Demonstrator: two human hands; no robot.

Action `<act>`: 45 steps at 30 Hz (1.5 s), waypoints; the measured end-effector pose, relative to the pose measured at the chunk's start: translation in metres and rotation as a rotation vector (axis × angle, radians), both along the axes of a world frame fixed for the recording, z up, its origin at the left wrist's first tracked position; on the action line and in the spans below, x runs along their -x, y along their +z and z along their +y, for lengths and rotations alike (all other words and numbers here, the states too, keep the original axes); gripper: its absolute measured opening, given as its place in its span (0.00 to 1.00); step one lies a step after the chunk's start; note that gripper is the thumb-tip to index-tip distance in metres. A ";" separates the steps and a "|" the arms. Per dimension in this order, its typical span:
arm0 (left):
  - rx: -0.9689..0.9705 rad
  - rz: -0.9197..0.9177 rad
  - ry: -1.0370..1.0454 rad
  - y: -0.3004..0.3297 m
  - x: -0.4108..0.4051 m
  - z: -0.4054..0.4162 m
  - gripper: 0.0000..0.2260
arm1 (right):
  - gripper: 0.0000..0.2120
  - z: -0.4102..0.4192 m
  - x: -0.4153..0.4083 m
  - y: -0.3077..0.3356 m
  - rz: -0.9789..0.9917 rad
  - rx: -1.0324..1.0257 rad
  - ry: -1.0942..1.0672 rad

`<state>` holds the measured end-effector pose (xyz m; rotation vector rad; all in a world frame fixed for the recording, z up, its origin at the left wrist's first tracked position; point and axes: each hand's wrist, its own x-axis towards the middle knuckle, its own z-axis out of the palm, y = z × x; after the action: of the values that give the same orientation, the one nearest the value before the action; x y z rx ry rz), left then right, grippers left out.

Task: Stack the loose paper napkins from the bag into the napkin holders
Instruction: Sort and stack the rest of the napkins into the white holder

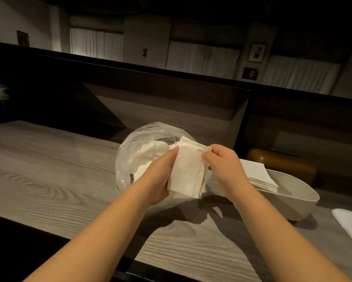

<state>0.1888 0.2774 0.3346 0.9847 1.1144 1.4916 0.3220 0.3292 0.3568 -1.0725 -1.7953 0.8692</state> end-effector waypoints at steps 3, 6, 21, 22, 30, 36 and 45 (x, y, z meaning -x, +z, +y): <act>0.047 0.068 -0.132 0.001 -0.006 0.001 0.18 | 0.08 -0.004 -0.015 -0.004 0.004 -0.007 -0.038; 0.021 0.289 -0.193 0.001 -0.016 0.005 0.14 | 0.03 -0.006 -0.034 -0.007 0.065 -0.007 -0.052; -0.282 0.406 0.086 -0.028 -0.057 0.006 0.21 | 0.13 -0.020 -0.118 -0.049 0.156 0.039 -0.037; -0.314 0.378 0.094 -0.030 -0.059 0.005 0.23 | 0.14 -0.020 -0.119 -0.051 0.186 0.053 -0.045; -0.168 0.501 0.061 -0.041 -0.060 0.007 0.31 | 0.16 -0.017 -0.121 -0.061 0.246 0.135 -0.006; -0.272 0.387 0.002 -0.044 -0.064 0.006 0.26 | 0.19 -0.014 -0.123 -0.064 0.113 0.192 0.082; -0.302 0.631 -0.128 -0.050 -0.064 0.010 0.36 | 0.23 -0.012 -0.129 -0.066 0.109 0.133 0.061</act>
<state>0.2524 0.2873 0.2841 1.7864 1.2399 1.2960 0.4506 0.3172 0.2908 -1.0378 -1.7063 1.0768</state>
